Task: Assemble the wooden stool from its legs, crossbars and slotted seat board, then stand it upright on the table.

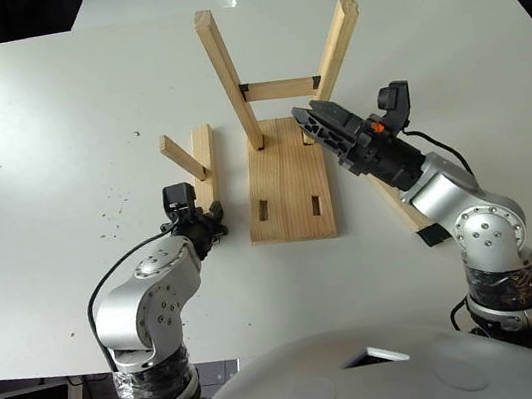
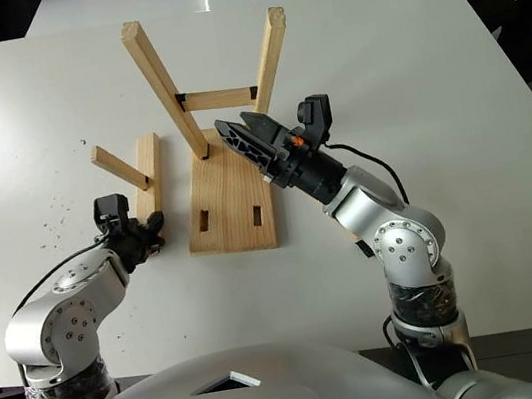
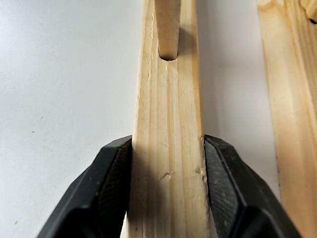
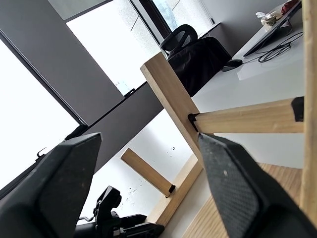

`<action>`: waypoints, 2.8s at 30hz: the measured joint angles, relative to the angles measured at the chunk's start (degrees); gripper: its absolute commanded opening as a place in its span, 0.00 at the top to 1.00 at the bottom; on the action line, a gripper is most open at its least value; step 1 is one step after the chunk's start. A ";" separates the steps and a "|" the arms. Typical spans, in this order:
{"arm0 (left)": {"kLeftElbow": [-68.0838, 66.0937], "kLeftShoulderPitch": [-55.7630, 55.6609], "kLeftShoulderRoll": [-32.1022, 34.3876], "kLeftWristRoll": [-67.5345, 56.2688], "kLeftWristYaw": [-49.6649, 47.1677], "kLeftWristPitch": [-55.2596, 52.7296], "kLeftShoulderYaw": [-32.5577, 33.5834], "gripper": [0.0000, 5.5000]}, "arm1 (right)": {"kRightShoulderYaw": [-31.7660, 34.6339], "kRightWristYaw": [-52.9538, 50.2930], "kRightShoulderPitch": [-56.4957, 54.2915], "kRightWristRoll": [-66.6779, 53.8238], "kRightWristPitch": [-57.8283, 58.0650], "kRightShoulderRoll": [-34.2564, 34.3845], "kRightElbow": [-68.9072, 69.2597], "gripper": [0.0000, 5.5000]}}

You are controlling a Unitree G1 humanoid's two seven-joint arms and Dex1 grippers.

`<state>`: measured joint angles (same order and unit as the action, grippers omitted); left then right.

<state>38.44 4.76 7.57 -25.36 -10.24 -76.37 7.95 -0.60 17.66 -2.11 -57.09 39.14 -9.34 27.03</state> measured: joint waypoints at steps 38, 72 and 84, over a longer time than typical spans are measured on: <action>-14.23 -33.23 6.15 -25.26 14.16 31.98 32.24 0.63 | -0.03 -4.33 -34.03 31.81 -6.41 -13.71 -9.93 0.35; -4.59 -14.36 14.87 -30.50 57.62 45.33 0.73 0.63 | -1.07 66.45 -66.28 6.13 22.12 -26.01 -40.54 0.31; -4.90 -13.17 16.01 -28.86 57.80 46.27 -0.98 0.63 | -1.03 71.61 -66.07 7.26 21.86 -27.99 -45.96 0.58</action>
<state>33.54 -8.41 23.58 -54.22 47.57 -30.10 6.97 -1.63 89.27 -68.18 -49.83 61.00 -37.33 -18.93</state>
